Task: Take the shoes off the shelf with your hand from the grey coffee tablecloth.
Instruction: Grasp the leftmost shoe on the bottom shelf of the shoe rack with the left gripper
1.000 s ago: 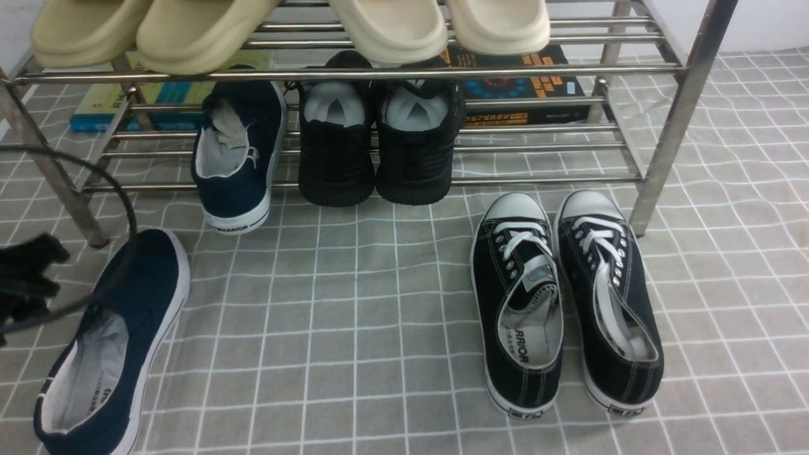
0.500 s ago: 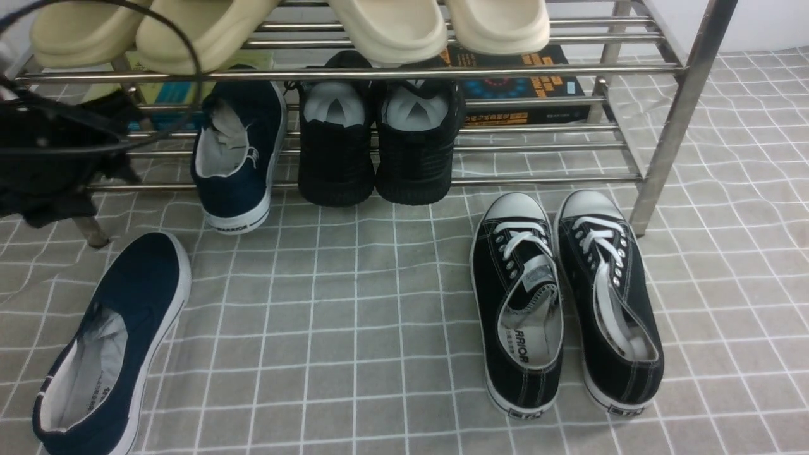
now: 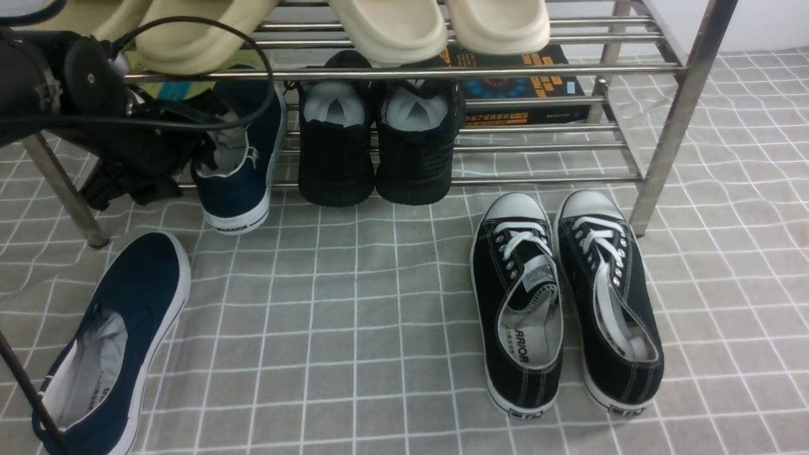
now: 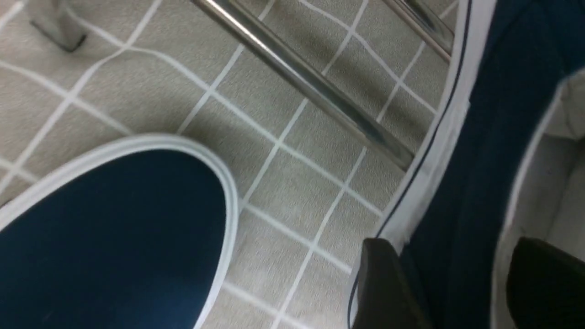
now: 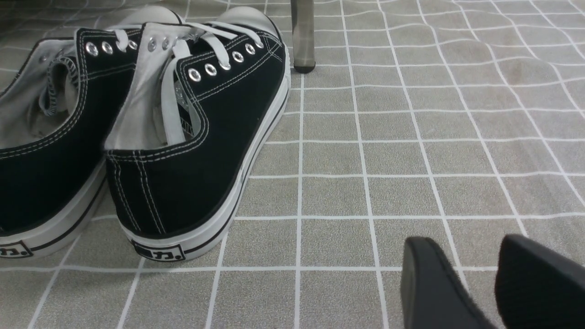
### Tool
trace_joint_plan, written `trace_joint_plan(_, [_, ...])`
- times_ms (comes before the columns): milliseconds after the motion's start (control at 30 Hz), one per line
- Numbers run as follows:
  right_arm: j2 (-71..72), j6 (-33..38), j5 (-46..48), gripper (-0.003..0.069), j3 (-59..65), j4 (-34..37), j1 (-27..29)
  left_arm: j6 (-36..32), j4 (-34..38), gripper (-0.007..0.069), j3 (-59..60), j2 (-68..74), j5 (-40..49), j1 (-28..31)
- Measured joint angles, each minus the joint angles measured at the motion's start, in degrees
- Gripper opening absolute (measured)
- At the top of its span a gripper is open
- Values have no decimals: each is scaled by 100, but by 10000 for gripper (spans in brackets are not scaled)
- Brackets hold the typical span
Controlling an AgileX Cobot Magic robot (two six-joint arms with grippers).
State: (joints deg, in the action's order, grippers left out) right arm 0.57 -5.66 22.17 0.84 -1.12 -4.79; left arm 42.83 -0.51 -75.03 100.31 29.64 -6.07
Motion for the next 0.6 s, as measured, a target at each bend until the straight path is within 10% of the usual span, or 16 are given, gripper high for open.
trace_joint_plan(333, [0,0,0,239,0,0,0,0,188,53,-18,155,299,-5])
trace_joint_plan(600, [2,0,0,239,0,0,0,-151,-126,29,-13,-569,1903,-31])
